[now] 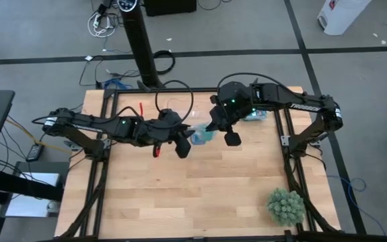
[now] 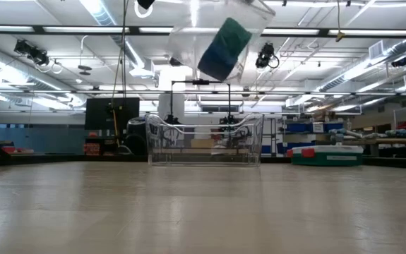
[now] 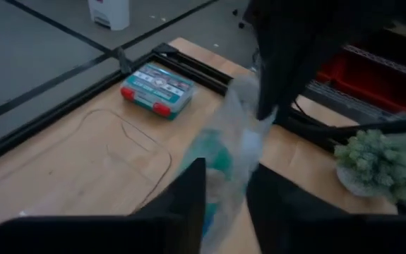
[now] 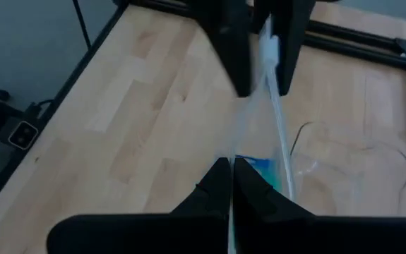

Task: Roll bandage
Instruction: Close the transparent zip bag

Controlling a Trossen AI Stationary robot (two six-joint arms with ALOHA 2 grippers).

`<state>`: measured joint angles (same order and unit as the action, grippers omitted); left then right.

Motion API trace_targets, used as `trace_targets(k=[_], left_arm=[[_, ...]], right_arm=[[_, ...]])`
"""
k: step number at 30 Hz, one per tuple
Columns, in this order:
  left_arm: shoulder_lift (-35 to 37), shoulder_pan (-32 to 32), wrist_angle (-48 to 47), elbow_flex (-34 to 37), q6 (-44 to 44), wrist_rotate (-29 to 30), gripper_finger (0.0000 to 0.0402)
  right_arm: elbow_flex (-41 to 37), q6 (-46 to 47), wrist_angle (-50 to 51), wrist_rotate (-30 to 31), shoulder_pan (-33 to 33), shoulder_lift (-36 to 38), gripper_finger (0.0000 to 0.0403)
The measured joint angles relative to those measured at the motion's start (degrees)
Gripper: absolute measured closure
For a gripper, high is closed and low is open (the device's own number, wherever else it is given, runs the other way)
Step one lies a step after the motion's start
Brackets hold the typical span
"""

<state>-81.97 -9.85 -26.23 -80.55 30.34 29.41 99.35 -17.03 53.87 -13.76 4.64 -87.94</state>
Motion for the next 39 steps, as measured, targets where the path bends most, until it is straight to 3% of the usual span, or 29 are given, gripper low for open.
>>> trace_targets(k=[3, 6, 14, 21, 28, 39], left_arm=[[0.1, 0.0, 0.4, 0.0, 1.1, 0.8, 0.0367], [0.2, 0.0, 0.3, 0.0, 1.8, 0.1, 0.0392], [0.3, 0.0, 0.2, 0.0, 3.6, -1.6, 0.0398], [0.3, 0.0, 1.3, 0.0, 4.7, -2.0, 0.04], [0.3, 0.0, 1.7, 0.0, 6.0, -2.4, 0.04], [0.4, 0.0, 6.2, 0.0, 1.0, -4.5, 0.0401]], right_arm=[[0.0, 1.5, 0.3, -0.4, 0.0, 0.0, 0.04], [0.0, 2.6, 0.3, -1.3, 0.1, 0.1, 0.0385], [0.0, 7.0, -7.3, -1.5, -0.3, 2.1, 0.0316], [0.0, 6.7, -12.5, -1.4, -0.9, -1.1, 0.0281], [0.0, 5.8, -14.6, -0.5, -0.7, -1.0, 0.0273], [-1.2, 3.9, -16.0, -1.3, -0.5, -1.0, 0.028]])
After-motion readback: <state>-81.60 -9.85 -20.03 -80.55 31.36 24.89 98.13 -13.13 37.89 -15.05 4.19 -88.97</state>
